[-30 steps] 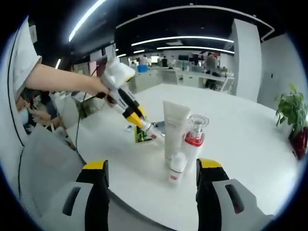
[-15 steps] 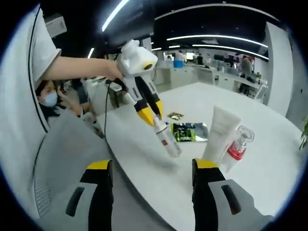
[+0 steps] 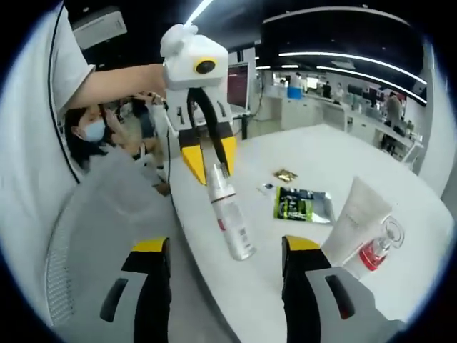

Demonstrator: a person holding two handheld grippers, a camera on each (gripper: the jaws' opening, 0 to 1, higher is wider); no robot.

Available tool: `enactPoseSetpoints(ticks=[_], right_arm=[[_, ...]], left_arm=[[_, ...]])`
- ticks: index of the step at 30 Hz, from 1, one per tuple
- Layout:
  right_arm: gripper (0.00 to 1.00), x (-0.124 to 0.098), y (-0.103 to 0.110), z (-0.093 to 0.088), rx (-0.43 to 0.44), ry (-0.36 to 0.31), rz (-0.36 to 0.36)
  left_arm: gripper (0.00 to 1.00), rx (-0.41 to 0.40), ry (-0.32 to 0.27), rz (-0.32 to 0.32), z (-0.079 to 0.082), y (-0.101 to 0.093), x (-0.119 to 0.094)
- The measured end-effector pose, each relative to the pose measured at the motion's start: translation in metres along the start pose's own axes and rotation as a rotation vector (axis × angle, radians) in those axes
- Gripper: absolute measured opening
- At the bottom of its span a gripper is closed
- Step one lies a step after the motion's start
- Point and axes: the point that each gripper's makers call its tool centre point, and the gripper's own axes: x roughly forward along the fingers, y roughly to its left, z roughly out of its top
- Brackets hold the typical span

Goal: Arrange the skincare products in the storage area until every visible bottle or jar stands upright without overlapping.

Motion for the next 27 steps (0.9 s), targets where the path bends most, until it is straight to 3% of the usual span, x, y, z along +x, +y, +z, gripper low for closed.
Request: enactPoseSetpoints(ticks=[4,8,14,18,22,27], right_arm=[[0.59,0.007,0.005,0.001,-0.033,0.016,0.038],[0.56,0.017,0.013,0.007,-0.071,0.010,0.097],[0.46,0.031,0.019,0.006,-0.163,0.045,0.151],[0.37,0.035,0.020,0.004,-0.216,0.061,0.167],[0.23,0.036,0.020,0.008,-0.236,0.039,0.166],[0.22,0.033,0.018,0.008,-0.219,0.015,0.167]], left_arm=[[0.22,0.020,-0.005,-0.004,0.009,-0.008,-0.007],[0.22,0.067,0.027,-0.014,0.015,-0.018,-0.012],[0.22,0.068,0.009,-0.025,0.028,-0.026,-0.017],[0.22,0.067,0.003,-0.028,0.032,-0.028,-0.018],[0.23,0.056,-0.013,-0.040,0.035,-0.031,-0.019],[0.23,0.039,-0.035,-0.045,0.037,-0.029,-0.021]])
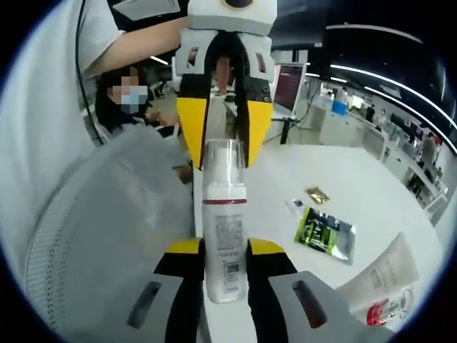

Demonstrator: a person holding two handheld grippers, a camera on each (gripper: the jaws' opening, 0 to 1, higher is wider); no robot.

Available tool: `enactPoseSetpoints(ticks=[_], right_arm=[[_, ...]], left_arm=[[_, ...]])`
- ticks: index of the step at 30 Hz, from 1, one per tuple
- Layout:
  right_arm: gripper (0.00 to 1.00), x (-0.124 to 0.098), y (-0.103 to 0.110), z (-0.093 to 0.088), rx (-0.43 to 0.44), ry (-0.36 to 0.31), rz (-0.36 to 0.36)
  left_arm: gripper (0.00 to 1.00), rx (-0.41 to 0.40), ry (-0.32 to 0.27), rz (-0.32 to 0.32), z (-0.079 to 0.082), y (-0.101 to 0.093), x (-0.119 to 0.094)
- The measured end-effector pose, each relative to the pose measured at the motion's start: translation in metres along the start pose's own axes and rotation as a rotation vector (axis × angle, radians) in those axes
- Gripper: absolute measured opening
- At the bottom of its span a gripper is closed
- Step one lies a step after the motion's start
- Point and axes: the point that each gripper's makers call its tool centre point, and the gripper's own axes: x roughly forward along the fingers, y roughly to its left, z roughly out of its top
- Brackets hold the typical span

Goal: Arrange the skincare products in the storage area until every visible bottle or jar stands upright without overlapping.

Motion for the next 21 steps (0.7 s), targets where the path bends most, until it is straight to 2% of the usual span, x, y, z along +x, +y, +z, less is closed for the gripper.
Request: enactPoseSetpoints(ticks=[3,7,15,21], right_arm=[[0.22,-0.004,-0.001,0.002,0.025,-0.020,-0.004],[0.21,-0.010,-0.001,0.011,0.167,-0.094,0.016],[0.21,-0.021,-0.009,0.034,0.296,-0.260,0.008],[0.21,-0.027,-0.015,0.048,0.357,-0.359,0.010]], left_arm=[[0.23,-0.005,-0.054,-0.003,0.007,0.003,-0.002],[0.24,-0.027,-0.180,0.029,0.025,0.010,-0.006],[0.26,-0.162,-0.443,0.072,0.054,0.024,-0.025],[0.29,-0.271,-0.617,0.063,0.070,0.029,-0.038]])
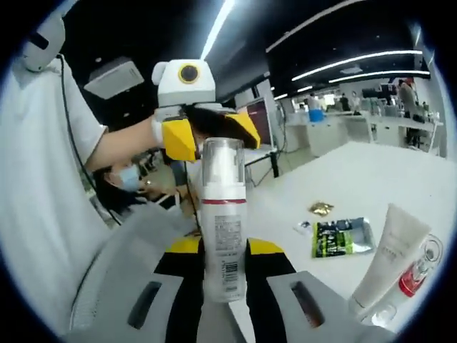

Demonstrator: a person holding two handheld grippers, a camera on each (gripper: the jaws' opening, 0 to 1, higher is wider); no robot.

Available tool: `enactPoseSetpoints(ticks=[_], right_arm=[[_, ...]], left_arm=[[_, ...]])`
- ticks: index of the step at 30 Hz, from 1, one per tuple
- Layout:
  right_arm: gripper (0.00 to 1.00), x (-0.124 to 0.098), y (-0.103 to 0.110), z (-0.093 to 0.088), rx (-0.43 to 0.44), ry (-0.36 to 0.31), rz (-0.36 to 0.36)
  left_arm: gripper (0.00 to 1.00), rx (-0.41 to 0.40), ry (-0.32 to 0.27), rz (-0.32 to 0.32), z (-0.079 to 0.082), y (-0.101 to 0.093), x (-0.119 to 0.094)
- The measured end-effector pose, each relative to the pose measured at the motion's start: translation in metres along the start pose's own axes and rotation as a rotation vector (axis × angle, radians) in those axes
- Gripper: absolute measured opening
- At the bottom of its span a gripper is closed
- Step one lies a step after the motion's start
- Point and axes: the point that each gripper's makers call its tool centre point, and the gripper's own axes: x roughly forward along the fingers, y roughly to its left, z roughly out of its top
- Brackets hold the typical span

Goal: Arrange the skincare products in the storage area until every visible bottle or jar stands upright without overlapping.

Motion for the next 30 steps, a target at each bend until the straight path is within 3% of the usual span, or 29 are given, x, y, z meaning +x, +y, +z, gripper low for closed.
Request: enactPoseSetpoints(ticks=[12,20,26,30], right_arm=[[0.21,0.001,0.006,0.016,0.027,-0.116,0.022],[0.21,-0.002,0.007,0.033,0.048,-0.182,0.027],[0.21,-0.004,0.011,0.030,0.037,-0.172,0.035],[0.21,-0.008,0.012,0.025,0.027,-0.157,0.037]], left_arm=[[0.34,-0.073,-0.110,-0.031,0.011,-0.011,0.000],[0.35,-0.092,-0.091,-0.037,0.003,-0.015,0.006],[0.28,-0.085,-0.094,-0.047,0.004,-0.018,0.008],[0.26,-0.068,-0.065,-0.043,-0.001,-0.020,0.009]])
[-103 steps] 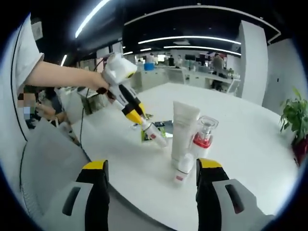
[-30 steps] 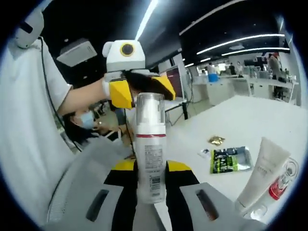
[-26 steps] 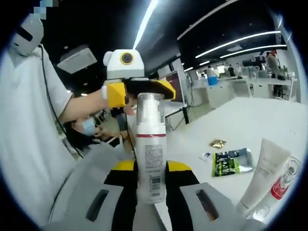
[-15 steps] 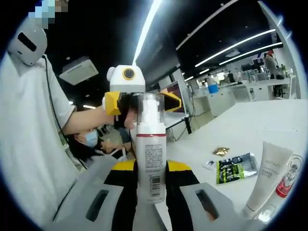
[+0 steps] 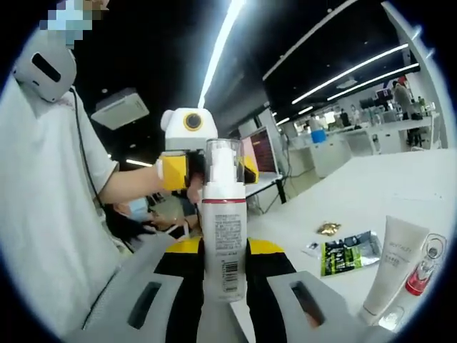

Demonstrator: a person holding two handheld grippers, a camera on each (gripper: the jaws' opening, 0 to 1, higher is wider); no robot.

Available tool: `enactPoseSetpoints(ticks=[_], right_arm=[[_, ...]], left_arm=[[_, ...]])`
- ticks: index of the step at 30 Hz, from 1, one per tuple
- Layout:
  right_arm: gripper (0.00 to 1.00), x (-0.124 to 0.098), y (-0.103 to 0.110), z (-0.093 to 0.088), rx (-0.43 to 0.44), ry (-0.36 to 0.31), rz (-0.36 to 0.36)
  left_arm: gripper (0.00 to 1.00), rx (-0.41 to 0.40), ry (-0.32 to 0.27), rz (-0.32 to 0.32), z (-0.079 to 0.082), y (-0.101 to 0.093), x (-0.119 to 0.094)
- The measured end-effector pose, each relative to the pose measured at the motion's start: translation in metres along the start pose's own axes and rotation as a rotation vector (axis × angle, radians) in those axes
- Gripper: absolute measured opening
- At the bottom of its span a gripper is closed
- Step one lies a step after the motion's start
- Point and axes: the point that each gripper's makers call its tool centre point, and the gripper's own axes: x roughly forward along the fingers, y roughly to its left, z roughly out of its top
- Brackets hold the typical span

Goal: Arrange the skincare products in the storage area until every visible bottle or jar stands upright without overlapping.

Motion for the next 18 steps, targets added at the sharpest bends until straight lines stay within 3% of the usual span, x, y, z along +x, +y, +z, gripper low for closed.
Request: enactPoseSetpoints(ticks=[11,18], right_arm=[[0.22,-0.005,-0.001,-0.006,-0.021,0.033,-0.017],[0.23,-0.010,-0.009,-0.019,-0.070,0.122,-0.072]], left_arm=[[0.21,0.083,0.076,0.028,-0.007,0.003,0.008],[0.20,0.115,0.127,0.027,-0.016,0.003,0.014]])
